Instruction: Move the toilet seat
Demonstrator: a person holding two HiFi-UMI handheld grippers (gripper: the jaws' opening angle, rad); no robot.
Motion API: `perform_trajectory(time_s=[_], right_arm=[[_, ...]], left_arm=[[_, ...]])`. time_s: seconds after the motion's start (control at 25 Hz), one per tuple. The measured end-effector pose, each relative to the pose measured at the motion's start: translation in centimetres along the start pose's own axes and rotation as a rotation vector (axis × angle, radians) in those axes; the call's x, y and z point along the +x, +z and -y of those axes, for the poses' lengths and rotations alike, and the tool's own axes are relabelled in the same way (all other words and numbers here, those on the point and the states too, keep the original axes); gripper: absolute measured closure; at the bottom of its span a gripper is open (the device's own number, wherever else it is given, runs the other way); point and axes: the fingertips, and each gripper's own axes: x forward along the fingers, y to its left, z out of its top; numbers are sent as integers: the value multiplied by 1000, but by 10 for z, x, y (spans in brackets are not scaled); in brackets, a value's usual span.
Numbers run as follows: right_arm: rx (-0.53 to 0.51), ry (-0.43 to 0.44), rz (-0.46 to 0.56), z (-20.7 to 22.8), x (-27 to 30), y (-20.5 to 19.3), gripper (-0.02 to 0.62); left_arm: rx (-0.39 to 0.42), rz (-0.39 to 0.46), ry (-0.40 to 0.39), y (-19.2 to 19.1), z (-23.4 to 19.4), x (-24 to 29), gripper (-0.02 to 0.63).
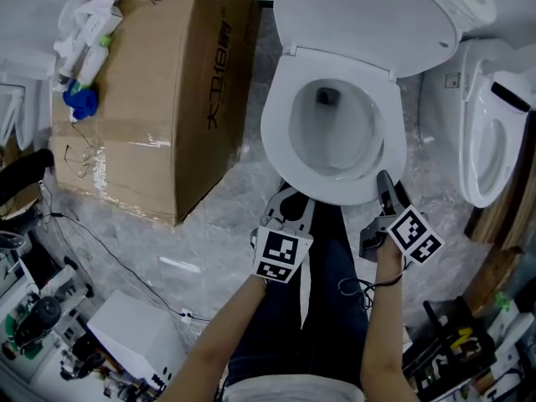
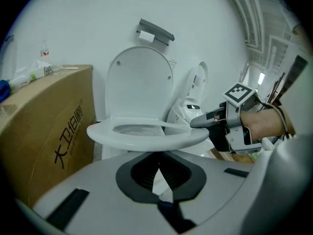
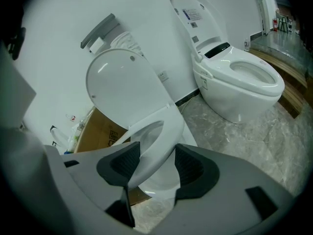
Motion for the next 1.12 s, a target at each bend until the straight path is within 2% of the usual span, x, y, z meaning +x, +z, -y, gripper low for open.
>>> perform_trajectory(time_s=[0.4,0.52,0.68,0.8,1.12], right_arm=[[46,18,40,-17,-8,25,358],[44,-9,63,-20,-12,34,353],[-107,-67,95,-28,-21,46,318],[-167,-53,94,-37,-27,46,318],[-325,-49,167,-65,-46,70,319]], left_arm=[[-18,70,5,38,0,-8,592],[-19,92,11,49,-1,-9,592],[-18,114,14,61,-1,-10,592],[-23,131,16,71,-1,-11,592],[-21,179,26,104,-3,-12,592]])
